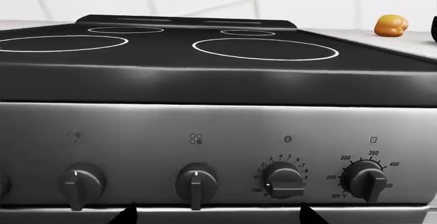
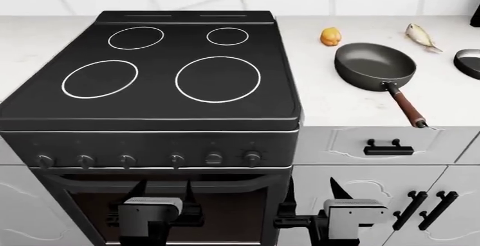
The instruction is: Place both pans onto different burners. Then place the bell pepper and the fish on different pans.
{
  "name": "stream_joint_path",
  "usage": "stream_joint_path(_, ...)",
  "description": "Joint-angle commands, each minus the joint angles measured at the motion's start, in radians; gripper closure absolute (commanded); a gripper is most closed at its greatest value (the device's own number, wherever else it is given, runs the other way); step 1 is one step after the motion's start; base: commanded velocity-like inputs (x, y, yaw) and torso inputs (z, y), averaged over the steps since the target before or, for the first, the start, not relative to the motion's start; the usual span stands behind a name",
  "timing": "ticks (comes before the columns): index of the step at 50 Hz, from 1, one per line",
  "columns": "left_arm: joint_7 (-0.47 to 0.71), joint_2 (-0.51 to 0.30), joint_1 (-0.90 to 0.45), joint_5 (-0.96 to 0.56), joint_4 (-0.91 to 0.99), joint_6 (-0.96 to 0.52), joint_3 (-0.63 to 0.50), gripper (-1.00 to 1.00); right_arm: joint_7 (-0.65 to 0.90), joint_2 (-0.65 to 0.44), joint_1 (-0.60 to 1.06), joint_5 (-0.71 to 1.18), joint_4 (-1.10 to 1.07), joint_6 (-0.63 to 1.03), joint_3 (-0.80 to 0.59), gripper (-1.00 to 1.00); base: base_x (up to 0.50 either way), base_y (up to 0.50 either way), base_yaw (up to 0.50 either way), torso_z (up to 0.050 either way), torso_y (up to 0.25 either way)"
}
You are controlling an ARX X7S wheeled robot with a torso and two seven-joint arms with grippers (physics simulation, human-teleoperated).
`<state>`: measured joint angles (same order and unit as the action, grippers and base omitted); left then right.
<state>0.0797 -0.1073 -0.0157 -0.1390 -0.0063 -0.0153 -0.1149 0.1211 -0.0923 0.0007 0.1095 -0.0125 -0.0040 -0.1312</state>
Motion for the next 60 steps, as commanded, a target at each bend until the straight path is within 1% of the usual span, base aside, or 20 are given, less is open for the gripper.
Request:
stream_joint_path(1, 0.008, -0.009, 0.005, -0.008, 0.004, 0.017, -0.019, -1.00, 0.006, -0.012, 0.003, 0.033, 0.003, 0.005, -0.008, -1.00, 0.00, -0.50, 0.00, 0.000, 0.000)
stream_joint_path(60, 0.057, -0.044, -0.006, -0.053, -0.001, 0.026, -0.062, -1.00, 0.054, -0.052, 0.012, 0.093, 0.007, 0.009, -0.056, -1.00, 0.00, -0.50, 0.00, 0.000, 0.000)
